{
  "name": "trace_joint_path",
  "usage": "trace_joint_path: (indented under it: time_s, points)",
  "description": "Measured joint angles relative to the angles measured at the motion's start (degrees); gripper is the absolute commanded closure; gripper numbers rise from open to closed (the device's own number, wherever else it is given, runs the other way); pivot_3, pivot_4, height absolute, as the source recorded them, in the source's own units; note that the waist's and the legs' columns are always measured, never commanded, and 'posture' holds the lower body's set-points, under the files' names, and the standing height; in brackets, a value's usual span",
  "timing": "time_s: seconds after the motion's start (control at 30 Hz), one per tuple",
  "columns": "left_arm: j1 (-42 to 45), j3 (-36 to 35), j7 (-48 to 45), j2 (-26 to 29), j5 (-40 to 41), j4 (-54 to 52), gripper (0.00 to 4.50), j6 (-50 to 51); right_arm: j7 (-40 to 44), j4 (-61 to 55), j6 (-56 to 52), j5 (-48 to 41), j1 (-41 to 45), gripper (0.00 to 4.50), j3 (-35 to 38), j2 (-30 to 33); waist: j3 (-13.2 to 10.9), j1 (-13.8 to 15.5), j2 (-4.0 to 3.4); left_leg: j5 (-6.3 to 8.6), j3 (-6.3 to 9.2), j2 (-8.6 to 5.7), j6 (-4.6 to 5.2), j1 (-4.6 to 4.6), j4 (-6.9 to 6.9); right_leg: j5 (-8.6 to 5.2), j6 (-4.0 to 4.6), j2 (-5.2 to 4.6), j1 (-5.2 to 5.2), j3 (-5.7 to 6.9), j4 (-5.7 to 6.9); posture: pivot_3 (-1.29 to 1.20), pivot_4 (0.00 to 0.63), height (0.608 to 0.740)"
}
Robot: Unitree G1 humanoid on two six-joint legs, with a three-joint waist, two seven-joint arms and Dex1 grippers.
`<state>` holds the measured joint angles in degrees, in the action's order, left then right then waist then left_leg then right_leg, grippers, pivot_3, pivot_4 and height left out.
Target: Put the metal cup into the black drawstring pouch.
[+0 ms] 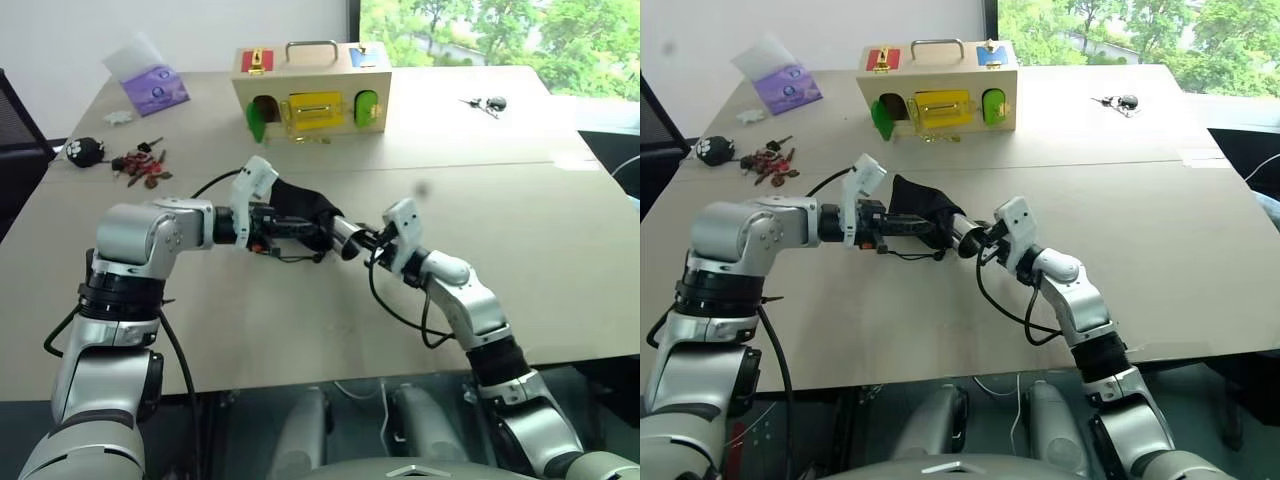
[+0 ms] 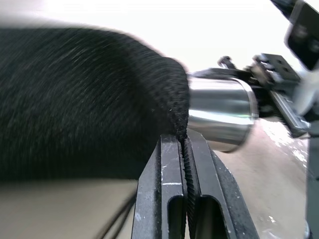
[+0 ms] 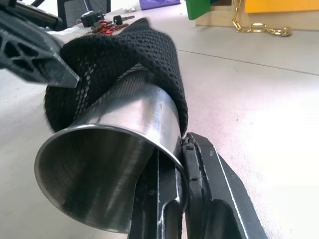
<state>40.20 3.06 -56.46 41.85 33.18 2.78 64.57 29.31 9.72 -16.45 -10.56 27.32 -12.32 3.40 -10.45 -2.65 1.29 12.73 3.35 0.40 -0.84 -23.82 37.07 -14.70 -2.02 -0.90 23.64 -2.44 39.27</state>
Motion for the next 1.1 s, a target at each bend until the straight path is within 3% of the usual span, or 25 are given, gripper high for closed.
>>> trace_joint_path:
  time_s: [0.37, 0.43, 0.5, 0.6, 0.67, 0.7, 0.83, 0.97, 1.0, 1.1]
  points:
    - [-5.18, -3.35, 4.73, -3.05, 3.32, -9.25, 4.47, 2.87, -2.06, 16.16, 10.13, 8.56, 10.92, 4.5, -3.87, -5.1, 0.0, 0.1, 0.0, 0.0, 0.04, 0.0, 0.0, 0.01, 0.07, 0.0, 0.0, -0.02, 0.01, 0.0, 0.15, 0.0, 0.15, 0.74]
    - [-6.39, -5.76, 6.23, -3.99, 4.67, -11.3, 4.47, 3.51, -0.66, 16.77, 5.82, 1.58, 11.39, 4.5, 1.51, -10.37, 0.0, -0.01, 0.0, -0.01, 0.16, 0.13, -0.01, 0.01, 0.04, 0.01, 0.02, 0.0, 0.03, 0.0, 0.17, 0.0, 0.15, 0.74]
    - [-7.59, -8.07, 7.75, -5.18, 6.4, -14.58, 4.47, 3.85, 2.16, 16.92, -1.45, -7.05, 12.24, 4.5, 5.44, -11.05, 0.0, 0.27, -0.02, -0.01, 0.24, 0.16, -0.01, 0.02, 0.04, 0.01, 0.02, -0.07, 0.01, 0.02, 0.17, 0.0, 0.15, 0.74]
    - [-10.26, -11.21, 10.8, -6.99, 7.93, -17.75, 4.47, 5.09, 3.31, 18.53, -2.77, -8.36, 13.07, 4.5, 6.33, -11.01, 0.0, 0.3, -0.02, 0.01, 0.21, 0.05, 0.02, 0.01, 0.06, 0.01, 0.01, -0.12, 0.01, -0.01, 0.15, 0.0, 0.15, 0.74]
    - [-11.84, -13.43, 14.1, -9.1, 8.5, -18.58, 4.47, 5.63, 3.8, 19.14, 6.63, -0.03, 13.9, 4.5, -0.28, -9.72, 0.0, 0.08, -0.03, 0.01, 0.17, -0.04, 0.02, 0.03, 0.06, 0.01, 0.0, -0.08, 0.02, -0.02, 0.17, 0.0, 0.15, 0.74]
    - [-12.73, -15.51, 16.64, -11.0, 9.41, -19.52, 4.47, 6.33, 3.84, 20.04, 17.85, 9.08, 15.58, 4.5, -6.59, -6.98, 0.0, 0.04, -0.03, 0.0, 0.1, -0.03, 0.0, 0.06, 0.04, 0.01, 0.0, -0.02, 0.02, 0.04, 0.2, 0.0, 0.15, 0.74]
    - [-14.21, -19.66, 20.31, -15.46, 12.64, -20.2, 4.47, 7.74, 5.2, 23.76, 27.48, 12.38, 17.07, 4.5, -6.93, -5.69, 0.02, 0.22, 0.01, -0.04, 0.14, 0.01, -0.06, 0.04, 0.08, 0.01, 0.0, -0.1, 0.0, 0.01, 0.2, 0.0, 0.15, 0.74]
    - [-14.35, -22.15, 23.21, -17.78, 15.78, -19.79, 4.47, 8.88, 8.24, 26.03, 29.8, 11.55, 18.55, 4.5, -5.54, -5.64, 0.03, 0.19, 0.03, -0.05, 0.22, 0.01, -0.09, 0.05, 0.1, 0.02, 0.0, -0.09, 0.0, 0.0, 0.21, 0.0, 0.15, 0.74]
    - [-14.35, -22.61, 23.63, -18.0, 16.61, -19.48, 4.5, 8.88, 9.08, 26.18, 29.78, 11.52, 19.08, 3.97, -5.35, -5.43, 0.03, 0.19, 0.03, -0.07, 0.22, 0.01, -0.12, 0.05, 0.09, 0.02, 0.0, -0.09, 0.0, 0.01, 0.21, 0.0, 0.15, 0.74]
    - [-14.32, -23.27, 23.99, -18.45, 18.25, -18.21, 4.5, 8.86, 10.13, 26.2, 29.09, 11.47, 19.76, 3.24, -4.63, -4.97, 0.03, 0.2, 0.03, -0.08, 0.22, 0.0, -0.13, 0.06, 0.09, 0.02, 0.01, -0.09, 0.0, 0.02, 0.23, 0.0, 0.15, 0.74]
